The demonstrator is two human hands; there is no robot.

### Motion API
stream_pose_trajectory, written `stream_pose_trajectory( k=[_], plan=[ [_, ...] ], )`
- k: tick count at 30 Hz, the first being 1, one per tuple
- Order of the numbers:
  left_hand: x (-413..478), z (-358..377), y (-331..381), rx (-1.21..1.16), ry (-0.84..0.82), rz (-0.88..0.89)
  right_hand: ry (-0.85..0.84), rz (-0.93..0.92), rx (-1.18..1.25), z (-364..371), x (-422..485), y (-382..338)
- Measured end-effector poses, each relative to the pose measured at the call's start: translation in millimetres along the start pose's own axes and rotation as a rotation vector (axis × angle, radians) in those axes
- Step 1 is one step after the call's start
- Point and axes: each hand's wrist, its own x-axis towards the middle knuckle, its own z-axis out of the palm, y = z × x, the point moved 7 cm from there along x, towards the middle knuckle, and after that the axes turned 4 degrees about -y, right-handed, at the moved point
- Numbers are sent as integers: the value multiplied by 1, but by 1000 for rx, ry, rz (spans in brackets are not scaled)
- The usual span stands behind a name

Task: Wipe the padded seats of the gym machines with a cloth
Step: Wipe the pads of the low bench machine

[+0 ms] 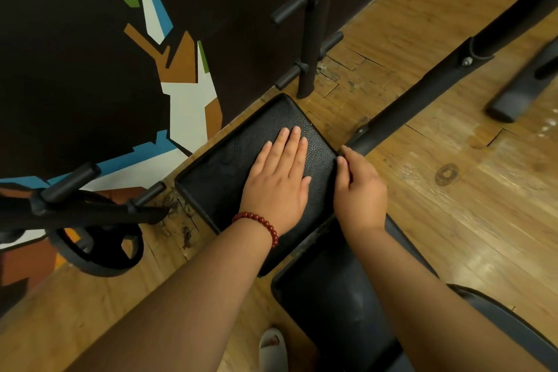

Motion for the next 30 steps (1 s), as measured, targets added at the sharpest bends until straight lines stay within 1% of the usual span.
stream_pose_trajectory(
  k=[3, 7, 9, 12, 16, 20, 22, 25, 30],
  plan=[
    [-7, 0, 0, -6, -28, 6, 4, -75, -22, 0, -13, 4],
    [-31, 2, -4, -28, -45, 12, -9, -241, -108, 1, -32, -8],
    [-45, 4, -9, -36, -61, -7, -38, -266, -122, 4, -37, -11],
    [-64, 2, -21, -28, -87, -86, -80, -302, -145, 8, -42, -22],
    [-86, -3, -48, -85, -94, -229, -170, -445, -188, 36, -62, -54],
    [-112, -8, -79, -110, -72, -338, -216, -427, -169, 51, -72, -72],
    [-123, -10, -89, -121, -71, -334, -233, -498, -202, 57, -76, -83],
    [-135, -12, -102, -178, -88, -354, -320, -650, -272, 76, -82, -106],
    [-151, -12, -117, -274, -115, -437, -446, -797, -347, 104, -84, -149]
  ],
)
